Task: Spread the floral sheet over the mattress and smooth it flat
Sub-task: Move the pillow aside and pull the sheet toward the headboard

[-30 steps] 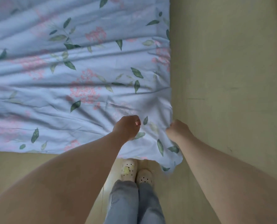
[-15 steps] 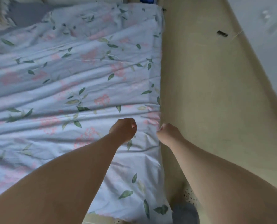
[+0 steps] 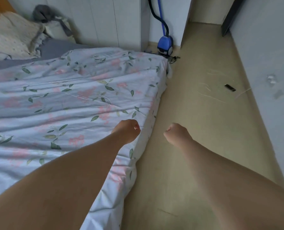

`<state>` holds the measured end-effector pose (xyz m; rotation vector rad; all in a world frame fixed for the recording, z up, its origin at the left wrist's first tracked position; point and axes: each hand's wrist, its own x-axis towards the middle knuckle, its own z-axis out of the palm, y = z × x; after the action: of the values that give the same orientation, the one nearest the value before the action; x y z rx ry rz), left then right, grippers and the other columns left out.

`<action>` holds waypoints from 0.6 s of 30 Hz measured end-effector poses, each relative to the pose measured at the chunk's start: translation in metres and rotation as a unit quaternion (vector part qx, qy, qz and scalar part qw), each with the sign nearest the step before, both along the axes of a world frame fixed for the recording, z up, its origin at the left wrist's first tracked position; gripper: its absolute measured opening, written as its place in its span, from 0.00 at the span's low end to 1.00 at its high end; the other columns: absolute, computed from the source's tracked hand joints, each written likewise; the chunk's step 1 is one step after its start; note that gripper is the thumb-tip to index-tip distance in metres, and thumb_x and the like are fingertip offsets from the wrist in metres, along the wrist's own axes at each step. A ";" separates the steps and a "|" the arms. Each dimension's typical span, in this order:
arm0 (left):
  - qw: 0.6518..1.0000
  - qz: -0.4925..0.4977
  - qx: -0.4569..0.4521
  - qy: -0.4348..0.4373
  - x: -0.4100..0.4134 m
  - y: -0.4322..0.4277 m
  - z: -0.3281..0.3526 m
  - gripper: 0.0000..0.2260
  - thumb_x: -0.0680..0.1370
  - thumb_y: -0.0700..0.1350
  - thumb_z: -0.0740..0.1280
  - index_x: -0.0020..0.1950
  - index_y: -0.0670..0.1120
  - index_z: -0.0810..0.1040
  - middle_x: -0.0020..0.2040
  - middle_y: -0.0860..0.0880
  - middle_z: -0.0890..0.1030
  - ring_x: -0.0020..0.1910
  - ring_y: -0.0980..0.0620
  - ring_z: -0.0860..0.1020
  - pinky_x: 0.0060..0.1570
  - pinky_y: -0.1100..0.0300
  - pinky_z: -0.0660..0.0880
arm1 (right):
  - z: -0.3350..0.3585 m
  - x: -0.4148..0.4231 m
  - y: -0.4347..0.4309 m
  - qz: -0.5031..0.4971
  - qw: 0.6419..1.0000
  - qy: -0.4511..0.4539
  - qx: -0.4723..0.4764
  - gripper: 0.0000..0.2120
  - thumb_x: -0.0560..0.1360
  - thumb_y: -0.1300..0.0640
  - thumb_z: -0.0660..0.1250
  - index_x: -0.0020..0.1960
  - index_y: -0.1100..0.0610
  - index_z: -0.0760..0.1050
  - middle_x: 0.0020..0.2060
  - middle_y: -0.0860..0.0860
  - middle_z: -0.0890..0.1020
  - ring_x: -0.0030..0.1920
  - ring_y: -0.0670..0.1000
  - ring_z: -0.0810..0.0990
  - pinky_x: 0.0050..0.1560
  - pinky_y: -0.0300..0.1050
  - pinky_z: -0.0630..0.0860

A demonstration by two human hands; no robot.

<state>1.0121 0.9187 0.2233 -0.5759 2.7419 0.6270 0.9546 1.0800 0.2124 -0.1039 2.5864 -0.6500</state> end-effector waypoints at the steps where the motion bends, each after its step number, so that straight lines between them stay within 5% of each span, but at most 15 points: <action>1: 1.000 0.000 -0.010 0.007 -0.013 0.003 0.006 0.06 0.79 0.45 0.57 0.48 0.48 0.73 0.56 0.45 0.79 0.46 0.46 0.74 0.44 0.58 0.72 | 0.006 -0.011 0.003 0.003 1.000 0.005 -0.002 0.04 0.76 0.60 0.56 0.43 0.55 0.67 0.37 0.51 0.71 0.43 0.55 0.71 0.36 0.40 0.65; 5: 0.999 0.029 0.008 0.028 -0.069 0.013 0.025 0.11 0.80 0.45 0.57 0.54 0.43 0.76 0.55 0.44 0.79 0.44 0.47 0.73 0.41 0.60 0.70 | 0.030 -0.064 0.001 0.017 1.000 0.025 -0.003 0.11 0.77 0.59 0.56 0.57 0.56 0.72 0.50 0.54 0.75 0.46 0.54 0.71 0.44 0.42 0.67; 8: 0.999 0.024 0.020 0.039 -0.117 0.008 0.040 0.12 0.80 0.44 0.57 0.56 0.44 0.77 0.55 0.44 0.79 0.46 0.46 0.75 0.41 0.59 0.71 | 0.049 -0.111 -0.013 0.039 0.999 0.031 -0.023 0.03 0.78 0.56 0.56 0.51 0.52 0.67 0.47 0.52 0.71 0.45 0.54 0.71 0.43 0.42 0.67; 13: 0.998 -0.014 -0.008 0.064 -0.220 -0.016 0.071 0.12 0.81 0.45 0.58 0.58 0.43 0.77 0.58 0.44 0.78 0.49 0.46 0.76 0.42 0.59 0.71 | 0.091 -0.205 -0.033 0.026 0.996 0.052 -0.073 0.05 0.78 0.54 0.57 0.51 0.54 0.68 0.48 0.52 0.72 0.47 0.53 0.71 0.45 0.41 0.68; 18: 0.995 -0.025 -0.009 0.091 -0.330 -0.038 0.101 0.12 0.80 0.45 0.58 0.59 0.43 0.76 0.58 0.44 0.78 0.47 0.47 0.75 0.43 0.58 0.72 | 0.119 -0.313 -0.055 -0.007 0.993 0.093 -0.079 0.06 0.78 0.58 0.56 0.42 0.52 0.64 0.41 0.51 0.72 0.44 0.54 0.70 0.29 0.38 0.62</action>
<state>0.6821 0.8802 0.3239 -0.4729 2.9247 0.6737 0.6415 1.0250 0.3312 -0.2057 2.7107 -0.8881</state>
